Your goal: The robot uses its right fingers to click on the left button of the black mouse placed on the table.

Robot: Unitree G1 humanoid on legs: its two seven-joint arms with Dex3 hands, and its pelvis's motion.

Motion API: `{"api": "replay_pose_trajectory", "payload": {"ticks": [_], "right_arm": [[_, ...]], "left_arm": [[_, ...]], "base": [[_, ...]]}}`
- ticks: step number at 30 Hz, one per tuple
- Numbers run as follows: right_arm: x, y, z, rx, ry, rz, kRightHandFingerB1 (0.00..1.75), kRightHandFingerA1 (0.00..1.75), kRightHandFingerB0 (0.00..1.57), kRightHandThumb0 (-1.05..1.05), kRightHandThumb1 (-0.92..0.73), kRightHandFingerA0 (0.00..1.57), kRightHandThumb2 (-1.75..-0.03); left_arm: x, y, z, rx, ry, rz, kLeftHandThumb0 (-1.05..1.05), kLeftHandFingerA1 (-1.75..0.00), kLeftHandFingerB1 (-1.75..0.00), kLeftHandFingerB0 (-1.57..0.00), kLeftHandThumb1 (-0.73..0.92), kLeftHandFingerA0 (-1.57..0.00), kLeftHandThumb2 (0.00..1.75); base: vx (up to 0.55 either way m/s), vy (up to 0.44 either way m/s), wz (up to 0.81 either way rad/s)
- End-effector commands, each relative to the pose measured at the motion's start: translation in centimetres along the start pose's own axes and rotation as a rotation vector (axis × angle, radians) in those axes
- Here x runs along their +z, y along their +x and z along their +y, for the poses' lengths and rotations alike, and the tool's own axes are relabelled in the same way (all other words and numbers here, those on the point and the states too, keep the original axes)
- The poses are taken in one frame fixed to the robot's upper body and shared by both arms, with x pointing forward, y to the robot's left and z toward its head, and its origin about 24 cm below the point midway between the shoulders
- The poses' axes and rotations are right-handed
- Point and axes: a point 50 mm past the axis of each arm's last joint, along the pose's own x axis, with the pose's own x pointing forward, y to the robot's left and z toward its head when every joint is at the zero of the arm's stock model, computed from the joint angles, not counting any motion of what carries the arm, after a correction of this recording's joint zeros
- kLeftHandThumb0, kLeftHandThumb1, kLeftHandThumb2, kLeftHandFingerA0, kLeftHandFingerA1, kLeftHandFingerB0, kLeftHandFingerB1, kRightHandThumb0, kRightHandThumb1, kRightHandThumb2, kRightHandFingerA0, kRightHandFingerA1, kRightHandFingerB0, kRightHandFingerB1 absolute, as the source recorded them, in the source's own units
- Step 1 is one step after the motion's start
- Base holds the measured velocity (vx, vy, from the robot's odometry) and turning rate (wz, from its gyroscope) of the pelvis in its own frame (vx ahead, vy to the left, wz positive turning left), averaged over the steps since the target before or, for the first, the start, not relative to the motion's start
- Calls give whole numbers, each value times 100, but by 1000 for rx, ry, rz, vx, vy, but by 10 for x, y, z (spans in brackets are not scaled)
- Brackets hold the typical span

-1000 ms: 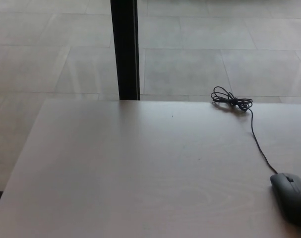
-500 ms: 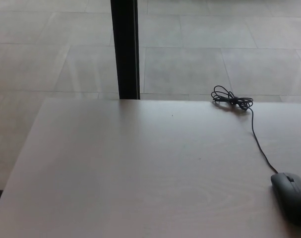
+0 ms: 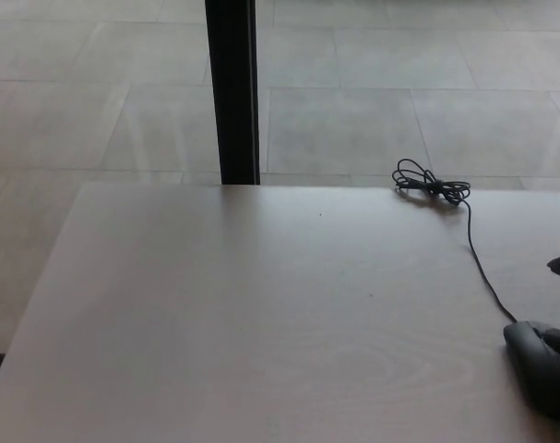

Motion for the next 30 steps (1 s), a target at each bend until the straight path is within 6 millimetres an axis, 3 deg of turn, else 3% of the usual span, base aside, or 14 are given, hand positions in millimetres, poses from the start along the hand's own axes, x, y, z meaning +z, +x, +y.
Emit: {"api": "replay_pose_trajectory", "payload": {"ticks": [1, 11, 30], "right_arm": [[1, -4, 9, 20, -103, -59, 53, 53, 40, -57, -58, 26, -95], [6, -17, 37, 133, -201, -115, 52, 51, 37, -63, -64, 21, -101], [-9, -17, 33, 113, -308, -92, 54, 51, 39, -63, -64, 21, -102]], "left_arm": [[13, 2, 5, 4, 0, -38, -69, -53, -49, -62, 71, -71, 61], [14, 2, 4, 7, 24, -47, -71, -52, -50, -65, 76, -74, 63], [14, 2, 3, -3, -25, -46, -72, -52, -50, -66, 80, -74, 64]], "base": [[0, 0, 0], [0, 0, 0], [0, 0, 0]]}}
